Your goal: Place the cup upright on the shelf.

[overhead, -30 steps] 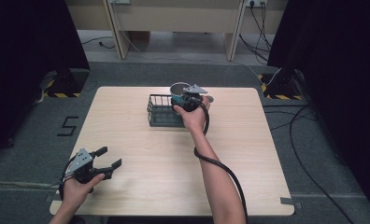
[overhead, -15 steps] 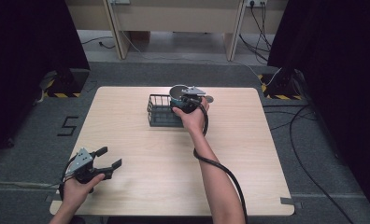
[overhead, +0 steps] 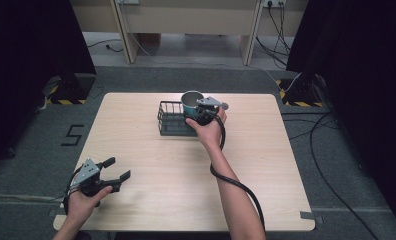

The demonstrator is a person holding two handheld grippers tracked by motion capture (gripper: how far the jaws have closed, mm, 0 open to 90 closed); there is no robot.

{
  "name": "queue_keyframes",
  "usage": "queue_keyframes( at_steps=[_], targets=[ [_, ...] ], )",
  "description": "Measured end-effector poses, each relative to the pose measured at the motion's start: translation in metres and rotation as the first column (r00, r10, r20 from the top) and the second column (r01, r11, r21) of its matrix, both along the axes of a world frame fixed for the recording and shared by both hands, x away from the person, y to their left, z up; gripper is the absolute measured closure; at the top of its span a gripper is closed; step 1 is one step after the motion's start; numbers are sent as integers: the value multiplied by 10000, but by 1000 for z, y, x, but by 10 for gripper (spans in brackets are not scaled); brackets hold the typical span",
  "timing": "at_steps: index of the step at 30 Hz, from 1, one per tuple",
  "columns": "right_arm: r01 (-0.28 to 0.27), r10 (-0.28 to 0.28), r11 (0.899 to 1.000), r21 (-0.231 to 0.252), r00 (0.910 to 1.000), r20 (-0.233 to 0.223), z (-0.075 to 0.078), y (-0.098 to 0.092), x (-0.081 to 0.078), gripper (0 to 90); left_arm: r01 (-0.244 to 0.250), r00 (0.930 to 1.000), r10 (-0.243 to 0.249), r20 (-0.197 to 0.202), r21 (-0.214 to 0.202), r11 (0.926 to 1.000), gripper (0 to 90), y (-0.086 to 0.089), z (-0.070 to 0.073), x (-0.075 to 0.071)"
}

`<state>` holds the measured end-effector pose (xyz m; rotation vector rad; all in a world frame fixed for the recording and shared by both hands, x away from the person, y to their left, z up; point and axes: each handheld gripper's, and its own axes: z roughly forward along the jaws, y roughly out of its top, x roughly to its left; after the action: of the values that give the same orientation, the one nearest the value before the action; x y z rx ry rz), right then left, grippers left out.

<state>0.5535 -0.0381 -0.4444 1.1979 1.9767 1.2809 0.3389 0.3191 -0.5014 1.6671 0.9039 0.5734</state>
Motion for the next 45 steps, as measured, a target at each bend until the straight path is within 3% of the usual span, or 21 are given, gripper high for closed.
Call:
queue_keyframes(
  at_steps=[20, 32, 45],
  targets=[
    [-182, 180, 9998, 68, 9995, 242, 12, -34, -40, 152, -18, 10000, 18, 22, 53, 10000, 158, 0, 0, 0],
    [-142, 140, 9999, 79, 9996, 256, 8, -65, -74, 155, -59, 10000, 59, 50, 61, 10000, 157, 0, 0, 0],
    [-44, 41, 9999, 94, 9994, 346, -1, -84, -99, 161, -118, 9999, 118, 108, 45, 9999, 157, 0, 1, 0]
  ],
)
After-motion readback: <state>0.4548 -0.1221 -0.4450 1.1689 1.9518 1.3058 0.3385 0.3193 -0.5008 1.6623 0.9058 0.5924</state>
